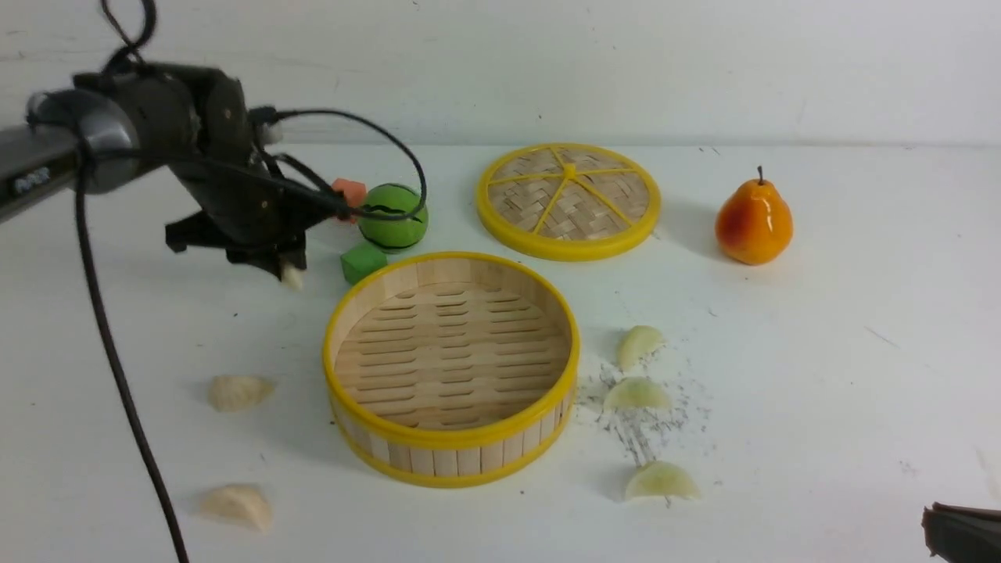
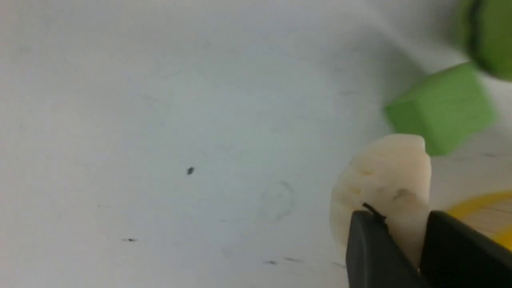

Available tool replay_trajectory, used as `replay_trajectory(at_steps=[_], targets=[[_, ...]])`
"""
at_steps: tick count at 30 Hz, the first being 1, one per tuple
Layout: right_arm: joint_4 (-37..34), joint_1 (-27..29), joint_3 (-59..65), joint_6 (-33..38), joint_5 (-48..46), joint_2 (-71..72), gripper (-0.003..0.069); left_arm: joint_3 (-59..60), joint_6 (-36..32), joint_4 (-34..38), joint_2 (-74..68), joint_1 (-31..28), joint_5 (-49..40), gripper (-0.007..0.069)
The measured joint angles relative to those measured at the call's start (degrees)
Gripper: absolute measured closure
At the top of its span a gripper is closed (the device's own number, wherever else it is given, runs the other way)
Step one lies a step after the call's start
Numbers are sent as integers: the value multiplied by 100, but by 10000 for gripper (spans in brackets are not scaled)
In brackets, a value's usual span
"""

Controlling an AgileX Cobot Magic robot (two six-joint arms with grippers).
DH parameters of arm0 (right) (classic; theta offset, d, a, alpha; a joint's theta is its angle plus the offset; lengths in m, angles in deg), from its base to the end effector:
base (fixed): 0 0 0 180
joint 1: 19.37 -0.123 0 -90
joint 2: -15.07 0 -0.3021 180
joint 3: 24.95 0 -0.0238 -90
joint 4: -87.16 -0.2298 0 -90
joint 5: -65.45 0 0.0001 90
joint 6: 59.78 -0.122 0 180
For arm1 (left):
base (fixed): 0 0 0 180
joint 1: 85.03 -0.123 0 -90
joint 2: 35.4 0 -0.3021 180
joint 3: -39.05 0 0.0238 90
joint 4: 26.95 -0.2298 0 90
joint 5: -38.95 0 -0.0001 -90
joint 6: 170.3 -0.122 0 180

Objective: Put the dumplings into the steamer on the white table.
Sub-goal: 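Place the dumpling into the bamboo steamer basket with the left gripper, then reach for and grasp a dumpling on the table with the left gripper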

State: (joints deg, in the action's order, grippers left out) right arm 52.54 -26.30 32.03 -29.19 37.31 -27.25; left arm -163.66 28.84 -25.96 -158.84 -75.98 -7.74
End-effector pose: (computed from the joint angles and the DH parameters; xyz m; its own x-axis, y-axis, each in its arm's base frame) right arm 0.1010 0.0453 0.2486 -0.5458 -0.0538 -0.8362 -0.3321 0.9301 0.1570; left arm 0.4563 -0.0742 0.2528 -0.8384 -0.2098 -0.5030 -0.1279 0.9729 -0.1926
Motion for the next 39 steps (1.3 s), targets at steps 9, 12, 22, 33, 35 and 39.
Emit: replay_trajectory(at_steps=[9, 12, 22, 33, 35, 39], targets=[[-70, 0, 0, 0, 0, 0, 657, -18, -796, 879, 516, 817, -521, 475], [-70, 0, 0, 0, 0, 0, 654, -12, -652, 769, 32, 1149, -593, 475], [-80, 0, 5, 0, 0, 0, 650, -7, 609, 249, -607, 1244, -541, 442], [-169, 0, 4, 0, -143, 0, 648, 17, 539, -672, 419, 1220, -1066, 251], [-225, 0, 4, 0, -154, 0, 647, 17, 581, -1053, 855, 1112, -1273, 266], [-277, 0, 4, 0, -171, 0, 647, 153, 654, -1249, 1437, 601, -1485, 317]])
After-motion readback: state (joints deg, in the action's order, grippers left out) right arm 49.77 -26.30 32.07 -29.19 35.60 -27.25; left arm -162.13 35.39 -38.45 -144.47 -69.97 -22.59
